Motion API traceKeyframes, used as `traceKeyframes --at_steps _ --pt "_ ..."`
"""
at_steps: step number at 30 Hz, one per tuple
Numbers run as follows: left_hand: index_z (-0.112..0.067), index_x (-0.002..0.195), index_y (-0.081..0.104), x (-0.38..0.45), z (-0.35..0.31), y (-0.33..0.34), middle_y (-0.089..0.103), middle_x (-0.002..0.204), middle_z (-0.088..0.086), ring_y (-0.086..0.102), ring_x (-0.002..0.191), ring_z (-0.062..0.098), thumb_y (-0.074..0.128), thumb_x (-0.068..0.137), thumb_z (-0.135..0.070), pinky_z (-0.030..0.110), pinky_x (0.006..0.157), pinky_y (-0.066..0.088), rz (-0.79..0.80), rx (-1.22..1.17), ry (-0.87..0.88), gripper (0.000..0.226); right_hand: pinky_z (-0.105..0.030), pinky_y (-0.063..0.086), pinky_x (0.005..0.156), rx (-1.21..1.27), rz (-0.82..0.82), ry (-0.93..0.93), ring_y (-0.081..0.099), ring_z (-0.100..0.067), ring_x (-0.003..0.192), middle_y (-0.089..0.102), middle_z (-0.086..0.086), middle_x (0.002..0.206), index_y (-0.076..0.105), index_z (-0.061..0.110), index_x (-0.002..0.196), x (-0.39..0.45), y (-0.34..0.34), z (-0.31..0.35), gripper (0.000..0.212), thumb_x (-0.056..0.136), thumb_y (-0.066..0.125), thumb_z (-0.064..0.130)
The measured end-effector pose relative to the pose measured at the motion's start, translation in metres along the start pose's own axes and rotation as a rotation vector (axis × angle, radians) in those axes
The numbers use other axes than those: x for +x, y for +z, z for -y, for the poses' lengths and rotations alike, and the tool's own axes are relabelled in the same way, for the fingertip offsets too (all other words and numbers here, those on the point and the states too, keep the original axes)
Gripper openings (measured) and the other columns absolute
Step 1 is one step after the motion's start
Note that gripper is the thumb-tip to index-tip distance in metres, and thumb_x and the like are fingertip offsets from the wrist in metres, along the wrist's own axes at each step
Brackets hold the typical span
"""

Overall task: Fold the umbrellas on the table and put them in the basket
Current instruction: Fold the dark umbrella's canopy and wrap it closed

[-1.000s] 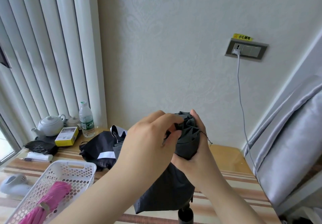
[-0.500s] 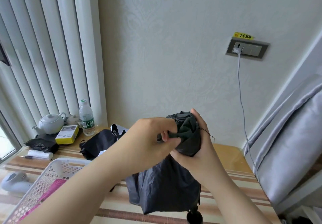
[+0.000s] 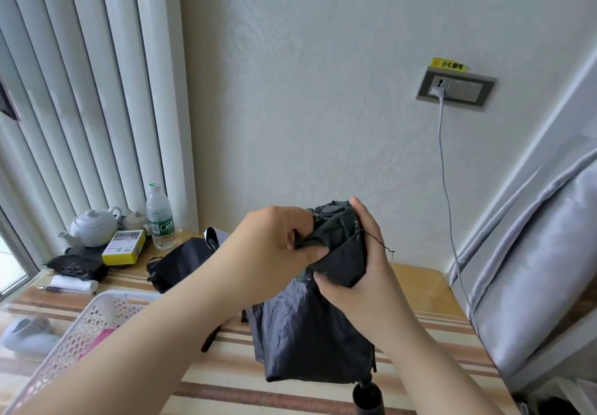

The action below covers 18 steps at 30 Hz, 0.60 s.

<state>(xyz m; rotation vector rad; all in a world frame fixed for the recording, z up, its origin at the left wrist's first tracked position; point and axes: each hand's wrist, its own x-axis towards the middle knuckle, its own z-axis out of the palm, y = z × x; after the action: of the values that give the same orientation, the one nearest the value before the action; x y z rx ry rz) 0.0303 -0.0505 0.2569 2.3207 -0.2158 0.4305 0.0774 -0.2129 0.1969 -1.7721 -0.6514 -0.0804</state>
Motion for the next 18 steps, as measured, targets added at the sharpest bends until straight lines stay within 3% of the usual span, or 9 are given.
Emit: traceKeyframes --at_steps 2,6,9,11,14,16,18 --pt "-0.014 0.067 0.047 0.002 0.003 -0.003 0.055 0.068 0.006 0.044 0.060 0.010 0.070 0.082 -0.020 0.021 0.055 0.035 -0.007 -0.071 0.024 0.028 -0.003 0.042 0.083 -0.006 0.026 -0.001 0.051 0.017 0.111 0.048 0.051 0.111 0.018 0.053 0.135 -0.001 -0.002 0.002 0.098 0.078 0.073 -0.005" --pt "-0.032 0.077 0.046 0.006 0.010 -0.008 0.059 0.072 -0.008 0.056 0.067 0.010 0.072 0.081 -0.009 0.026 0.066 0.047 0.024 -0.185 0.098 0.034 -0.001 0.039 0.085 0.011 0.036 0.022 0.045 0.020 0.115 0.042 0.053 0.113 0.014 0.058 0.135 -0.002 -0.003 0.005 0.103 0.077 0.074 -0.003" --pt "-0.026 0.090 0.044 0.008 0.009 -0.008 0.061 0.066 -0.007 0.056 0.058 0.010 0.069 0.082 -0.002 0.021 0.057 0.044 0.032 -0.423 0.012 0.036 0.000 0.038 0.087 0.034 0.000 0.029 0.044 0.020 0.117 0.042 0.046 0.122 0.014 0.061 0.132 -0.001 0.000 0.004 0.104 0.077 0.075 -0.002" --pt "-0.023 0.095 0.048 0.006 0.004 -0.004 0.064 0.067 -0.013 0.060 0.059 0.003 0.075 0.078 -0.013 0.016 0.059 0.046 -0.004 -0.478 -0.096 0.033 -0.002 0.038 0.090 0.031 -0.029 0.015 0.044 0.017 0.120 0.042 0.035 0.131 0.013 0.059 0.132 -0.001 0.002 0.002 0.103 0.076 0.076 -0.001" --pt "-0.034 0.075 0.053 0.000 0.002 0.002 0.064 0.061 -0.018 0.059 0.058 -0.009 0.076 0.073 -0.039 0.006 0.057 0.043 -0.033 -0.304 -0.126 0.024 -0.007 0.041 0.093 0.014 -0.050 -0.006 0.048 0.010 0.122 0.046 0.023 0.136 0.014 0.060 0.132 -0.001 0.006 0.001 0.103 0.076 0.076 0.000" --pt "-0.033 0.063 0.055 -0.002 0.002 0.005 0.062 0.054 -0.022 0.057 0.054 -0.010 0.073 0.079 -0.035 0.004 0.051 0.038 -0.009 -0.253 -0.096 0.024 -0.007 0.043 0.091 0.009 -0.071 -0.020 0.050 0.009 0.120 0.048 0.021 0.135 0.017 0.057 0.134 -0.001 0.008 0.001 0.101 0.076 0.076 -0.001" --pt "-0.024 0.069 0.065 -0.003 0.004 0.010 0.066 0.059 -0.021 0.058 0.057 -0.009 0.069 0.085 -0.023 0.004 0.057 0.039 0.017 -0.314 -0.085 0.016 -0.008 0.044 0.089 0.018 -0.096 -0.030 0.050 0.009 0.120 0.048 0.019 0.136 0.018 0.052 0.137 -0.001 0.009 0.001 0.100 0.075 0.077 -0.001"
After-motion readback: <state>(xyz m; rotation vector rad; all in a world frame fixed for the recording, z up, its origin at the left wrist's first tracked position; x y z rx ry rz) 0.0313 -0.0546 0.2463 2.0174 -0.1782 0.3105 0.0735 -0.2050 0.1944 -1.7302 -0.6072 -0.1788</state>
